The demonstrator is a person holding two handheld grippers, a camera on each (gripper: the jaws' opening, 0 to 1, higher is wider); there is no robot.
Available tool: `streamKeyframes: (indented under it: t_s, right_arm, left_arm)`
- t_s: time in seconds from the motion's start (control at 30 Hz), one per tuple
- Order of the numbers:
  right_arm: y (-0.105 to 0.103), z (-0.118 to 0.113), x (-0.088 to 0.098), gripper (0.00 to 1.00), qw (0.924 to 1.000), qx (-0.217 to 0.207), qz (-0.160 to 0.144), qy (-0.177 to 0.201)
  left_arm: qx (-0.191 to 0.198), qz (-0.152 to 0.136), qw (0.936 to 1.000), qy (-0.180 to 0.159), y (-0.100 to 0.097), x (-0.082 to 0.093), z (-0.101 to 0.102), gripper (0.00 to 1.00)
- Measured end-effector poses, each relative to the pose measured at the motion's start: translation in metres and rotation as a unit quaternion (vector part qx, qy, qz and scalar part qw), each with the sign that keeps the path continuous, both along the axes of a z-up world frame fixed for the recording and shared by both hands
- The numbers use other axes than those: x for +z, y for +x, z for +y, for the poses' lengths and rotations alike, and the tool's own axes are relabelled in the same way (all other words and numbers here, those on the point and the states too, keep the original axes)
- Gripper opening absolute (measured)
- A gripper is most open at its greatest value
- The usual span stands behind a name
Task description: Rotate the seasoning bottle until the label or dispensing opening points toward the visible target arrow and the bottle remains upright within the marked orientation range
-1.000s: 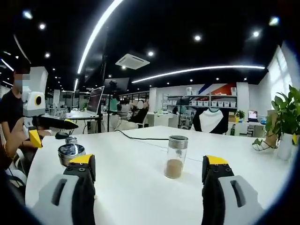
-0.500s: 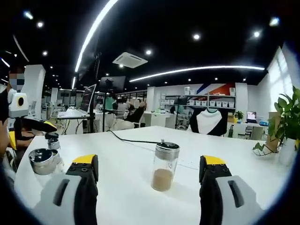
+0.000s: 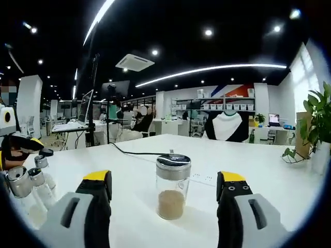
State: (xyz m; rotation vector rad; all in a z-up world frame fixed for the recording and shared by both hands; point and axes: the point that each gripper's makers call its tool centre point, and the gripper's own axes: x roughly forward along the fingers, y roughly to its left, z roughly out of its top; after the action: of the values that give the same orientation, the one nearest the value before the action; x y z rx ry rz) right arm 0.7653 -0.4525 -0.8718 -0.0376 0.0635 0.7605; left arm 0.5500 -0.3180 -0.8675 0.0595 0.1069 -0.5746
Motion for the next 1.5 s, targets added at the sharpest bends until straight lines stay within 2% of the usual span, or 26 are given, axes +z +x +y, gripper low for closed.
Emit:
streamKeyframes:
  t_s: [0.2,0.43,0.5,0.63,0.77,0.93,1.1,1.5]
  right_arm:
    - [0.015,0.01,-0.01,0.79,0.9999,-0.005,0.014,-0.001]
    - [0.028,0.026,-0.009,0.73,0.9998,0.001,0.005,-0.017]
    - [0.03,0.027,-0.008,0.71,0.9998,0.001,0.001,-0.02]
    - [0.041,0.026,-0.007,0.63,0.9998,-0.002,0.0,-0.017]
    - [0.041,0.029,-0.007,0.56,0.9999,0.003,-0.001,-0.011]
    - [0.041,0.032,-0.015,0.52,0.9997,0.007,0.004,-0.022]
    - [0.046,0.027,-0.012,0.42,0.9999,0.0,0.002,-0.012]
    - [0.046,0.029,-0.011,0.38,1.0,-0.002,0.003,-0.008]
  left_arm:
    - [-0.008,-0.019,0.9994,-0.028,-0.001,0.011,0.0,0.95]
    - [-0.006,-0.016,0.9998,-0.013,0.0,0.009,0.003,0.95]
    - [-0.02,-0.006,0.9995,0.025,-0.003,0.002,0.003,0.96]
    - [-0.017,-0.012,0.9996,0.021,-0.004,0.005,0.001,0.95]
    - [-0.026,-0.009,0.9996,0.01,-0.005,0.004,-0.001,0.95]
    - [-0.024,-0.004,0.9997,0.006,-0.005,0.002,0.0,0.95]
    - [-0.02,-0.003,0.9998,0.003,-0.006,0.002,0.005,0.95]
    - [-0.011,-0.003,0.9999,-0.013,-0.009,0.003,0.008,0.95]
